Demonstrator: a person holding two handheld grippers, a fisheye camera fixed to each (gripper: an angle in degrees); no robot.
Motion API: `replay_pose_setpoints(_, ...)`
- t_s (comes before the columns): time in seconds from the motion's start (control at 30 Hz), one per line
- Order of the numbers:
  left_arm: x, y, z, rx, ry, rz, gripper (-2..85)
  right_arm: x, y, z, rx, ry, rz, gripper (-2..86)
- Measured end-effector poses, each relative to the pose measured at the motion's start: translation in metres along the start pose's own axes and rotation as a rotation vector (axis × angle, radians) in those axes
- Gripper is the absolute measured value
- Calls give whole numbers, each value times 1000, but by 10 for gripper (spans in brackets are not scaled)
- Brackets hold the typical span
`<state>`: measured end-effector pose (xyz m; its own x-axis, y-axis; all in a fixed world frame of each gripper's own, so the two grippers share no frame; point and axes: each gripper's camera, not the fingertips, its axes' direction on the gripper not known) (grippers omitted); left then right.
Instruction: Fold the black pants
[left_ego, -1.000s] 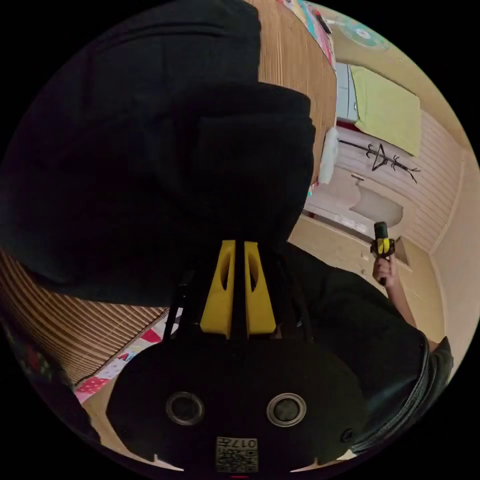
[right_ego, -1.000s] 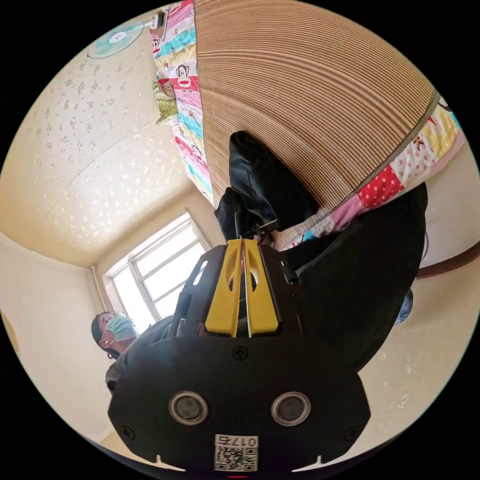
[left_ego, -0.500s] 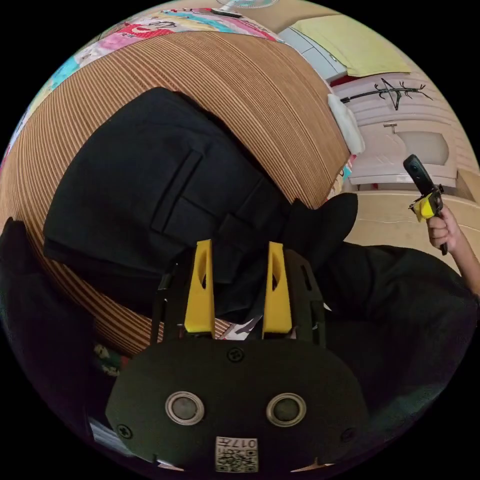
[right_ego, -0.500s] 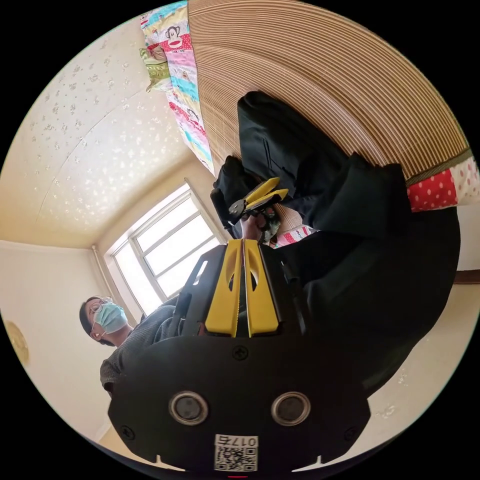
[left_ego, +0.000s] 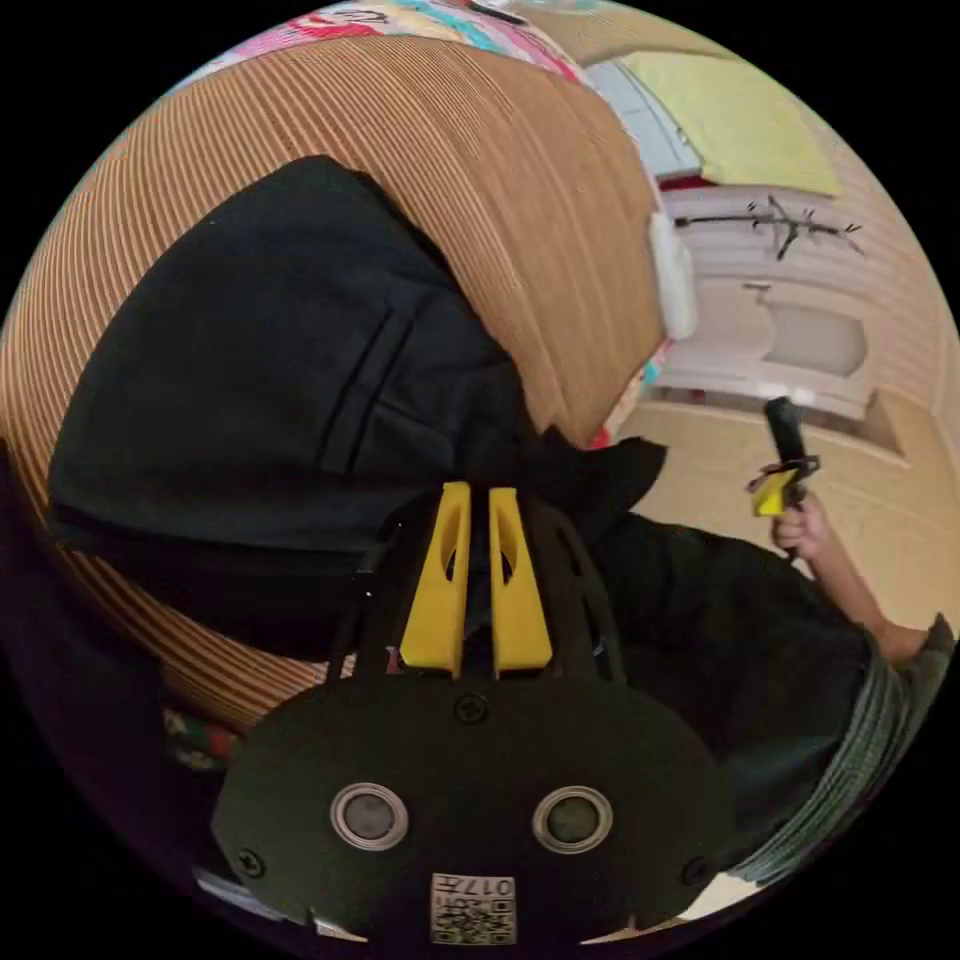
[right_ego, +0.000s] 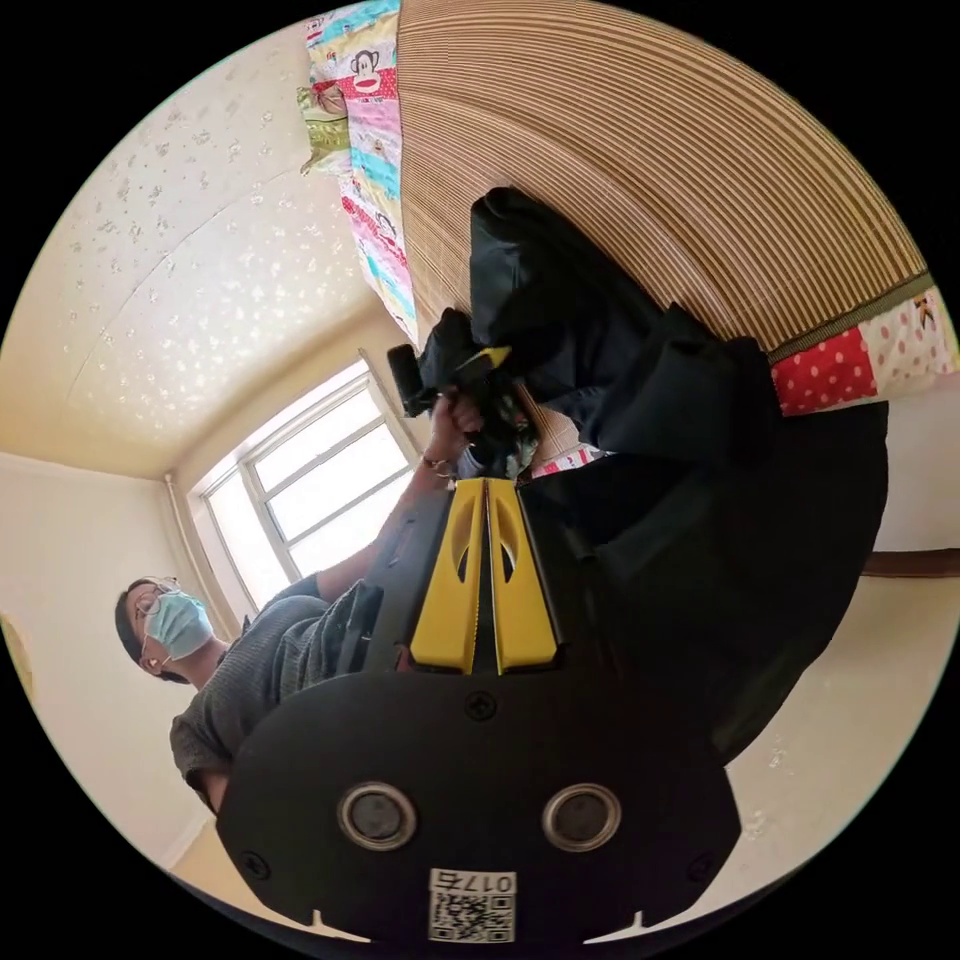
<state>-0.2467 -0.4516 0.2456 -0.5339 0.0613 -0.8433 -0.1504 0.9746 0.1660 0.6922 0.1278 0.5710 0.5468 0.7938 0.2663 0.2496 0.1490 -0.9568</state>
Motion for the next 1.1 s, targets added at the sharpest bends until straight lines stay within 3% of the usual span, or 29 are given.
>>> replay_pose_setpoints(0.03,-10,6,-30,115,206,6,25,1,-5,-3,0,19,1,29)
replay_pose_setpoints(0.07,-11,11,-55,197,301,30,20,2,-8,-5,-3,15,4,35)
replay_pose_setpoints(0.17,12,23,-100,321,381,133,15,16,-29,-4,-15,-113,86,97)
replay_pose_setpoints(0.27,38,32,-121,446,527,209,13,36,-46,13,11,-415,256,154)
replay_pose_setpoints(0.33,64,36,-126,481,549,277,13,34,-59,40,-9,-702,304,222)
replay_pose_setpoints(0.43,112,42,-123,503,532,379,12,15,-68,57,6,-916,303,298)
replay_pose_setpoints(0.63,180,54,-106,533,548,513,15,-15,-68,33,-21,-1028,254,279)
replay_pose_setpoints(0.77,228,64,-111,593,398,571,14,-26,-47,10,-7,-996,294,284)
replay_pose_setpoints(0.9,256,67,-103,655,409,601,12,-50,-25,12,-53,-1027,281,306)
replay_pose_setpoints(0.97,269,66,-93,679,442,617,12,-57,-18,11,2,-1103,247,289)
replay_pose_setpoints(1.03,278,64,-86,669,460,634,11,-64,-11,-7,184,-1252,96,183)
replay_pose_setpoints(1.1,285,65,-79,665,475,641,11,-66,-8,-26,272,-1233,13,146)
